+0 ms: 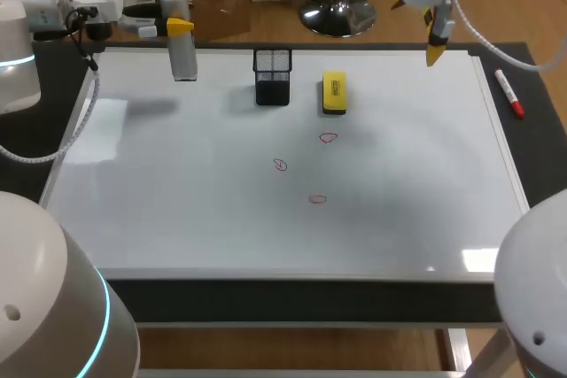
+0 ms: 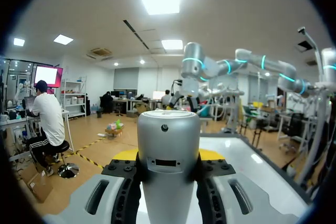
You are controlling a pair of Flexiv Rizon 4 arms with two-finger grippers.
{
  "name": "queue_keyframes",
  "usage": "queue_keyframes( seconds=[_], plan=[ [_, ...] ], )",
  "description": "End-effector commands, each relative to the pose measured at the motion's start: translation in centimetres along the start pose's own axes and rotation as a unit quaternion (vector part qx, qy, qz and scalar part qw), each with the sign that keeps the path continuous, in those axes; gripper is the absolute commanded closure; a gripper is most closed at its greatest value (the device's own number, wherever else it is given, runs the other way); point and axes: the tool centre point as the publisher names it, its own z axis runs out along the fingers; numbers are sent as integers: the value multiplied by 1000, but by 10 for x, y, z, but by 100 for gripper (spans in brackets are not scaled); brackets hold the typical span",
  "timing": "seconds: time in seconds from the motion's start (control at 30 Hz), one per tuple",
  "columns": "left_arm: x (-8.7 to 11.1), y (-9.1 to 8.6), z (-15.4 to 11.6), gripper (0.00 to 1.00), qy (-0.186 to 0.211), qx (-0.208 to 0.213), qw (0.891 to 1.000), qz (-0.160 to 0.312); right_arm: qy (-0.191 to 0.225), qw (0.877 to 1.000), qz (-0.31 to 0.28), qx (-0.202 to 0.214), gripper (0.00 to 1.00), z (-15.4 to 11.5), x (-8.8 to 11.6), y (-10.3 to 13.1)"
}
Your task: Pick up the inspection probe, press it on each red-marked spot on the whiteboard one by one, put down the probe, pick up the eraser, and wipe off all the red marks.
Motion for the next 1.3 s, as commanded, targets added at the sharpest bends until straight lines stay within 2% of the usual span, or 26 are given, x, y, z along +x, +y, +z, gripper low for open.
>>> queue_keyframes(
  seconds=[0.03,0.07,0.17,0.37,0.43,0.5,0.63,0.7,0.9,1.3],
  plan=[
    [0,-1,0,100,1,0,1000,0,84,996,0,9,0,-2,-4,1],
    [0,-1,0,100,1,0,1000,0,84,996,0,9,0,-2,-4,1],
    [0,-1,0,100,1,0,1000,0,82,994,-65,-20,0,11,-6,6],
    [0,-1,0,100,1,0,1000,0,117,979,-160,-54,0,36,4,14],
    [0,-1,0,100,1,0,1000,0,116,972,-194,-59,0,42,7,19],
    [0,-1,0,100,1,0,1000,0,126,961,-240,-53,0,47,9,25],
    [0,-1,0,100,1,0,1000,0,167,941,-293,-37,0,57,13,38],
    [0,-1,0,100,1,0,1000,0,193,926,-325,-11,0,61,15,48],
    [0,-1,0,100,1,0,1000,0,204,890,-407,7,0,74,23,72],
    [0,-1,0,100,1,0,1000,0,198,844,-498,4,0,88,32,87]
  ],
)
